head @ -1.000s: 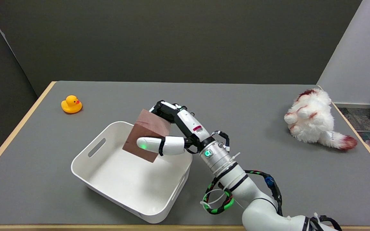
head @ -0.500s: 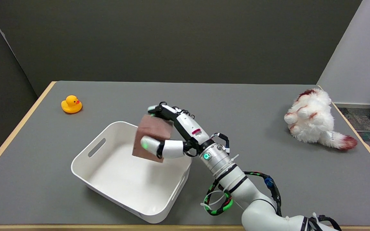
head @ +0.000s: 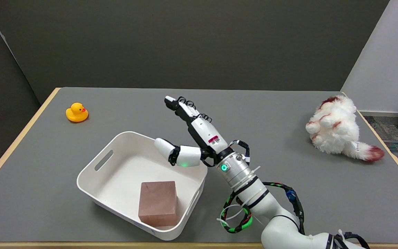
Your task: Place wooden cube into white box.
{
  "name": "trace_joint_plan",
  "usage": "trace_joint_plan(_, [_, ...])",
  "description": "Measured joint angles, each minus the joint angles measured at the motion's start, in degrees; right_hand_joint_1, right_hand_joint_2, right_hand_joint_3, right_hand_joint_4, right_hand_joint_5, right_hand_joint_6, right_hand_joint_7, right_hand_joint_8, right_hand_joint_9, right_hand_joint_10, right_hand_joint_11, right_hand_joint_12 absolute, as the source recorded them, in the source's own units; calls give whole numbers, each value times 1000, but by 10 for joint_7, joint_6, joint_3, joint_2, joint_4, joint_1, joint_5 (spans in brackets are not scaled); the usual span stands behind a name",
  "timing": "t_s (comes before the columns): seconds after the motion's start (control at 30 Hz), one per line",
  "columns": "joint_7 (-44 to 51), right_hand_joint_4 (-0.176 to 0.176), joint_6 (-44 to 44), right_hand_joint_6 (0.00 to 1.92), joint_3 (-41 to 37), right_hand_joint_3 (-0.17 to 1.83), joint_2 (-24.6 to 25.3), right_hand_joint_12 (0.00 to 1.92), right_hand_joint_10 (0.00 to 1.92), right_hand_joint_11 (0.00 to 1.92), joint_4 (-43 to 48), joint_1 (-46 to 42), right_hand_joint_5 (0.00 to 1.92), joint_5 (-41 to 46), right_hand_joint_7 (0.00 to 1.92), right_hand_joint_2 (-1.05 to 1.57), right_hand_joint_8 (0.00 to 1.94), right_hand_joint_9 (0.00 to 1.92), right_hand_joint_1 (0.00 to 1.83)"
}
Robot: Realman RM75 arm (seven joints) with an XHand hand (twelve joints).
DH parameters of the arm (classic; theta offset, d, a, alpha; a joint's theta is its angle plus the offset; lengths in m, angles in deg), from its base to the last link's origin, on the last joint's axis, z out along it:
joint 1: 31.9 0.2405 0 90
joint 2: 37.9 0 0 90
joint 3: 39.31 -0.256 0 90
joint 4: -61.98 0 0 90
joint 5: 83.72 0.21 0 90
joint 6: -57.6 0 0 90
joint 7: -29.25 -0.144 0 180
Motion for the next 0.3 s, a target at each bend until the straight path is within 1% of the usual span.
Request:
trace_joint_plan(0.13, [-1, -95, -31, 404, 0, 930, -3, 871, 412, -1, 2, 0, 91, -4, 54, 632, 259, -1, 404])
trace_joint_plan(0.17, [-1, -96, -44, 393, 0, 901, -4, 866, 425, -1, 2, 0, 100, -4, 56, 651, 269, -1, 409])
trace_joint_plan(0.23, [-2, -98, -70, 334, -2, 769, -8, 848, 445, -1, 3, 0, 127, -4, 62, 724, 274, -1, 419])
trace_joint_plan(0.3, [-3, -97, -101, 406, -5, 934, -15, 869, 481, -1, 3, -1, 99, 0, 70, 643, 307, -1, 406])
